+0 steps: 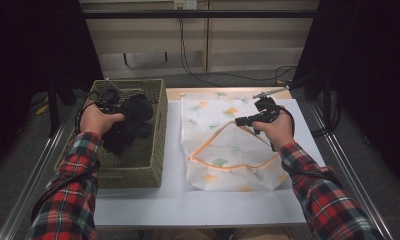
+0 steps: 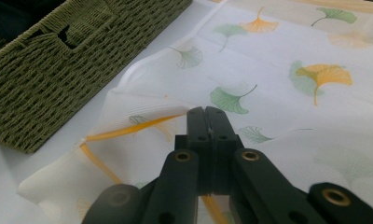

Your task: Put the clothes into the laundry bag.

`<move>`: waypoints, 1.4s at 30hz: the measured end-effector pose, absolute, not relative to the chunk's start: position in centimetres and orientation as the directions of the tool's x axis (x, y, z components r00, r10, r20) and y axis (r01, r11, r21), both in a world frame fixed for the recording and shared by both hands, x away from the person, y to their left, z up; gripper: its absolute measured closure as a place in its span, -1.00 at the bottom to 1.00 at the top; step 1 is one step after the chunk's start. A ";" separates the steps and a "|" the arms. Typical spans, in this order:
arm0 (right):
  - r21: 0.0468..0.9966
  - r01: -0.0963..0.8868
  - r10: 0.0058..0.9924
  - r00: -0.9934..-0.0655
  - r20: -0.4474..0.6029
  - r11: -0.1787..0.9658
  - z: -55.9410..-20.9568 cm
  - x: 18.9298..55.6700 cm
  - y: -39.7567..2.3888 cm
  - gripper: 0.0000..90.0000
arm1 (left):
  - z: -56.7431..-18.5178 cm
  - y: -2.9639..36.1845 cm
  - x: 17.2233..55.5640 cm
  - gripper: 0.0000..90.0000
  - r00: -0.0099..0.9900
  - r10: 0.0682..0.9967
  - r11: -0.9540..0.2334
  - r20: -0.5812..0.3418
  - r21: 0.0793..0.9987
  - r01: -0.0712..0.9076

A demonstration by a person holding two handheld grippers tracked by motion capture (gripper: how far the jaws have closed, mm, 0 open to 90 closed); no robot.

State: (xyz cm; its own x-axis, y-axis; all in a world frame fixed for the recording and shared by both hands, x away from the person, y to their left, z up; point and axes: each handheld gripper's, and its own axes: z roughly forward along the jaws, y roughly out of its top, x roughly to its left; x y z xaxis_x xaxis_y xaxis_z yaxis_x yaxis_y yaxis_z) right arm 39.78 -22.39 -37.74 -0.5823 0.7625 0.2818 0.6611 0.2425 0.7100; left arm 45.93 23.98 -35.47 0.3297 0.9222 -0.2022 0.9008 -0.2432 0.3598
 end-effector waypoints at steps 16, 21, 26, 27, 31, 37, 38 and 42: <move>0.707 0.662 0.761 -0.585 0.280 0.249 -38.0 39.7 -22.2 1.00 | -32.4 24.0 45.9 0.35 0.337 0.911 -0.241 -0.238 0.354 0.903; 0.707 0.662 0.761 -0.586 0.280 0.250 -38.0 39.7 -22.2 1.00 | -31.8 24.0 45.9 0.35 0.360 0.901 -0.264 -0.241 0.353 0.898; 0.707 0.662 0.761 -0.585 0.280 0.248 -37.9 39.7 -22.3 1.00 | -31.2 23.5 45.9 0.35 0.367 0.893 -0.266 -0.259 0.353 0.897; 0.706 0.665 0.762 -0.583 0.283 0.246 -37.9 39.7 -22.3 1.00 | -31.1 23.4 45.9 0.35 0.371 0.892 -0.271 -0.259 0.351 0.896; 0.706 0.663 0.760 -0.586 0.282 0.249 -37.9 39.7 -22.3 1.00 | -30.7 23.0 46.0 0.35 0.380 0.886 -0.282 -0.265 0.343 0.896; 0.706 0.664 0.759 -0.585 0.285 0.246 -37.9 39.7 -22.3 1.00 | -30.0 22.2 45.8 0.35 0.415 0.868 -0.310 -0.273 0.355 0.882; 0.706 0.663 0.759 -0.585 0.284 0.247 -37.9 39.7 -22.3 1.00 | -29.8 22.0 45.8 0.35 0.418 0.865 -0.311 -0.277 0.358 0.880; 0.704 0.666 0.760 -0.583 0.286 0.246 -37.9 39.6 -22.3 1.00 | -29.4 21.3 45.7 0.35 0.439 0.854 -0.329 -0.279 0.363 0.872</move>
State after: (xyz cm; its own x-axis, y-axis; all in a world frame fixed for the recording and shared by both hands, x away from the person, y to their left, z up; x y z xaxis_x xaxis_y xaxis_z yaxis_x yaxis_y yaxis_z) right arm 39.63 -22.25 -37.95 -0.5834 0.7600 0.2863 0.6664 0.2464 0.7037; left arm 45.68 21.27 -29.39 0.4386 0.8542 -0.2793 0.8718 -0.3291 0.3628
